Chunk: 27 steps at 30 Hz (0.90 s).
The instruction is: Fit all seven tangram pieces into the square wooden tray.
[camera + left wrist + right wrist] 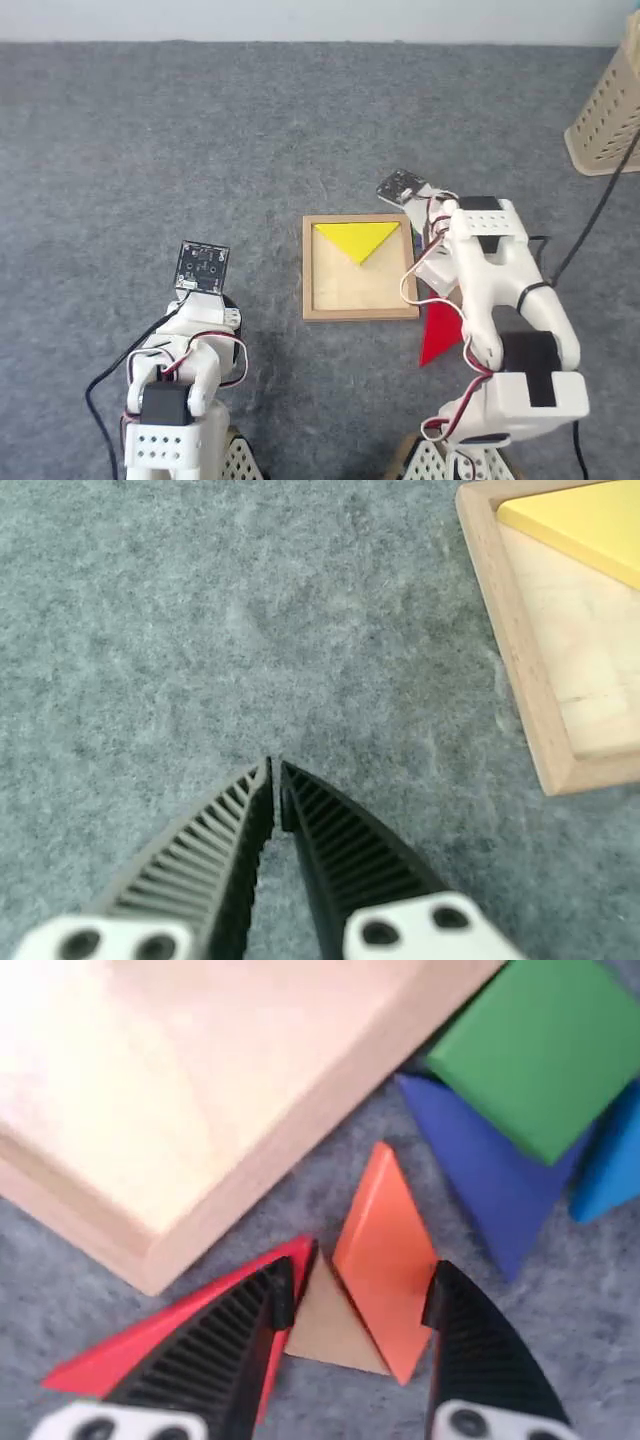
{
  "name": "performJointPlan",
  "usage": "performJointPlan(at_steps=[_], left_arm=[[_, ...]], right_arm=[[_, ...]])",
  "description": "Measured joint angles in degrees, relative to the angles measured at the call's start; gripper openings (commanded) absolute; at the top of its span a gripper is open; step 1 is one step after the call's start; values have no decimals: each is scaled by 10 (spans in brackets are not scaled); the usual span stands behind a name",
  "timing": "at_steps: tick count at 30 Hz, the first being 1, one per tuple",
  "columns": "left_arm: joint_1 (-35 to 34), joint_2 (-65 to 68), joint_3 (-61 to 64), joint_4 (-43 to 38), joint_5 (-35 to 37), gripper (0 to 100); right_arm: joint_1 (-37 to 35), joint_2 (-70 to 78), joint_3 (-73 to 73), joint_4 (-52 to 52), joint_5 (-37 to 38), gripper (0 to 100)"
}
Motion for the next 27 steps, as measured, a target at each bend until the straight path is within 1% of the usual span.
performJointPlan(at_steps=[3, 6, 10, 16, 21, 25, 27], left_arm=[[0, 0, 0, 0, 0, 11], [0, 0, 0, 0, 0, 11], [0, 0, 0, 0, 0, 11], [0, 0, 0, 0, 0, 11], [0, 0, 0, 0, 0, 11], [0, 0, 0, 0, 0, 11], [0, 0, 0, 0, 0, 11]], right_arm=[[10, 0, 4, -15, 16, 217], [10, 0, 9, -32, 16, 217], [10, 35, 9, -65, 17, 206], [14, 54, -16, -70, -59, 84], [15, 55, -21, -88, -121, 62], [15, 55, -21, -106, -156, 6], [15, 42, -20, -109, -174, 9]])
